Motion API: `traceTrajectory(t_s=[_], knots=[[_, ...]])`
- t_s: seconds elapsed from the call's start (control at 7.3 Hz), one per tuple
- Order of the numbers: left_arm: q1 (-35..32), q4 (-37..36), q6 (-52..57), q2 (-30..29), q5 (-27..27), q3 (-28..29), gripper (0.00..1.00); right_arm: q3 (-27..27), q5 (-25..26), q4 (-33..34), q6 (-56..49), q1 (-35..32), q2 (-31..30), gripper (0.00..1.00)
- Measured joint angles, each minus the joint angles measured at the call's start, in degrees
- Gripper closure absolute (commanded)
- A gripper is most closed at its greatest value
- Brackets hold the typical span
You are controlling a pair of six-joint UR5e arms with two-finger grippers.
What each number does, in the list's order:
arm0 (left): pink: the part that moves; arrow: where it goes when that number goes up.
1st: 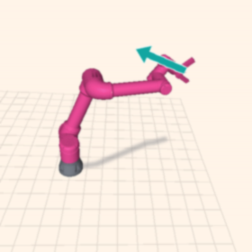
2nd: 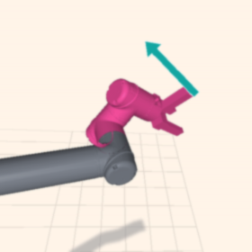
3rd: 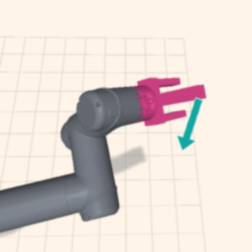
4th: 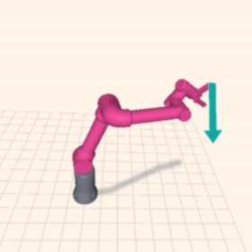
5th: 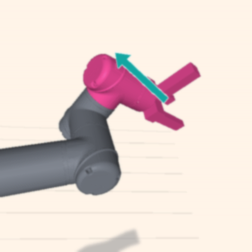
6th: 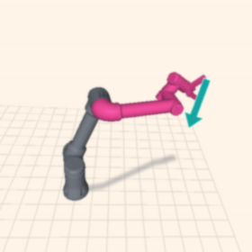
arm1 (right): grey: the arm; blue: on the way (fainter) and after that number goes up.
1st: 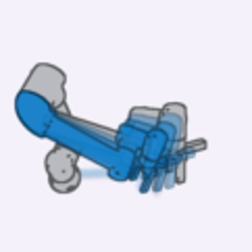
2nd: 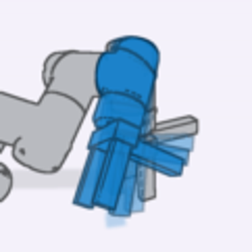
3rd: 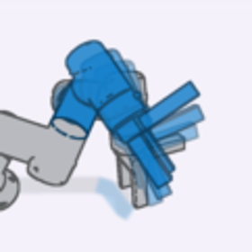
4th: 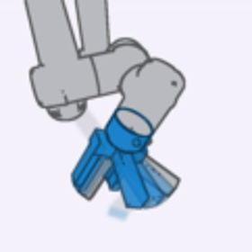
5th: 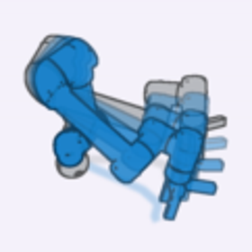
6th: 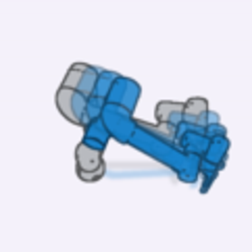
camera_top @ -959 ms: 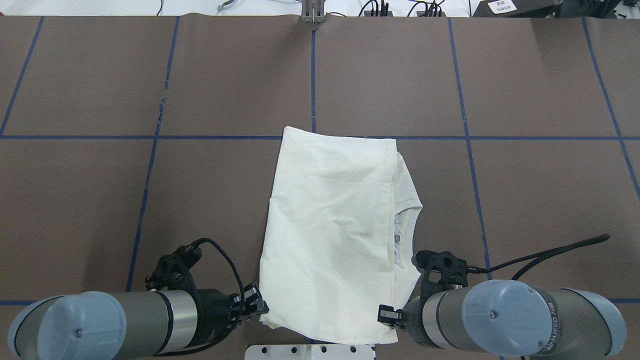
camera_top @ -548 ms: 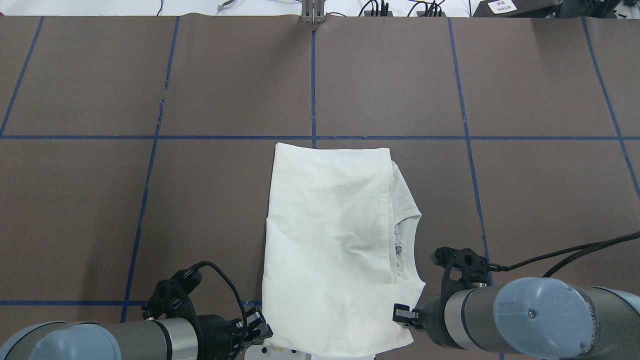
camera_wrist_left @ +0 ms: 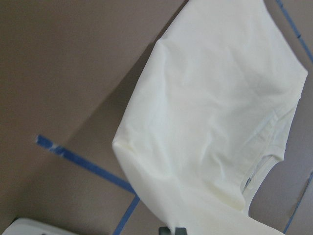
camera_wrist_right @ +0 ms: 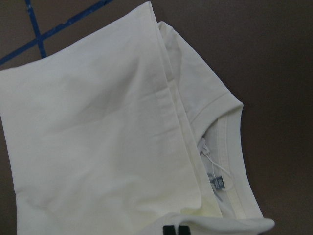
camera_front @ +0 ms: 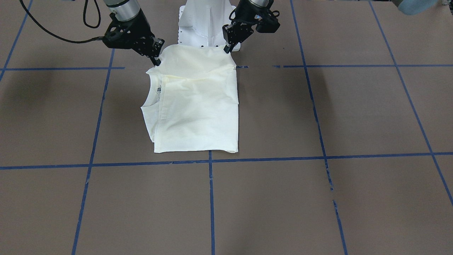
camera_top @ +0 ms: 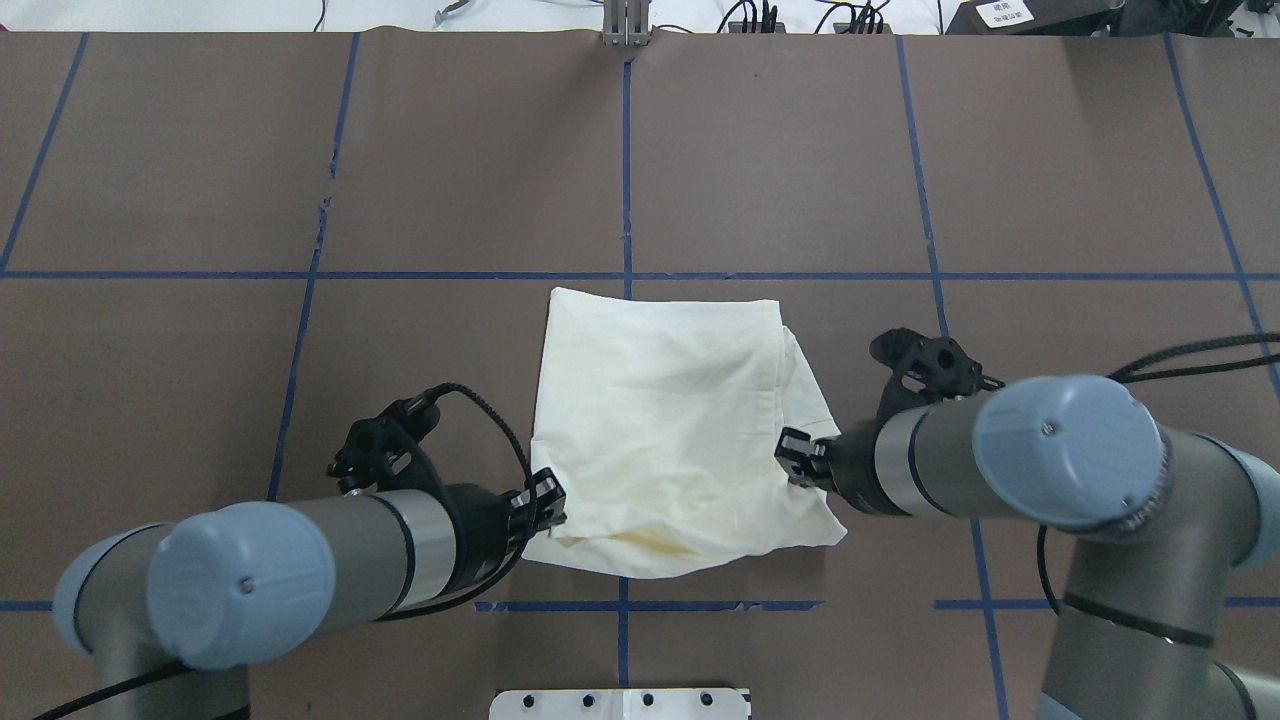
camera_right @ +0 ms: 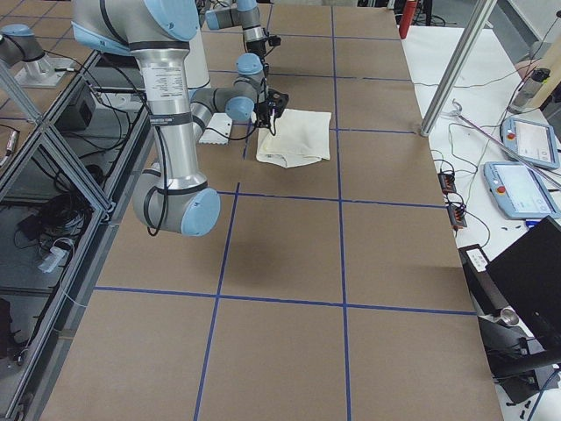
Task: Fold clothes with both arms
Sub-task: 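Lift the near edge and fold it away toward the collar with both grippers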
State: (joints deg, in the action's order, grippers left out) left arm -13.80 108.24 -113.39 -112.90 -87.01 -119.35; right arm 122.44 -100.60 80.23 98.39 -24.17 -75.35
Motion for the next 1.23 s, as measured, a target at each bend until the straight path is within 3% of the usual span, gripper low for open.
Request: traceTrajectory(t_s=[0.55,1.23], knots=[[-9.4,3.3,9.8,-9.2,0.0,17.1,1.0,-20.0,-4.8,-0.4,-4.9,-10.4,10.9,1.0],[-17.2,16.2,16.1,-13.2,0.0,31.4,1.0,-32.4,-7.6,-0.6,-10.0,-15.1,17.3,1.0]])
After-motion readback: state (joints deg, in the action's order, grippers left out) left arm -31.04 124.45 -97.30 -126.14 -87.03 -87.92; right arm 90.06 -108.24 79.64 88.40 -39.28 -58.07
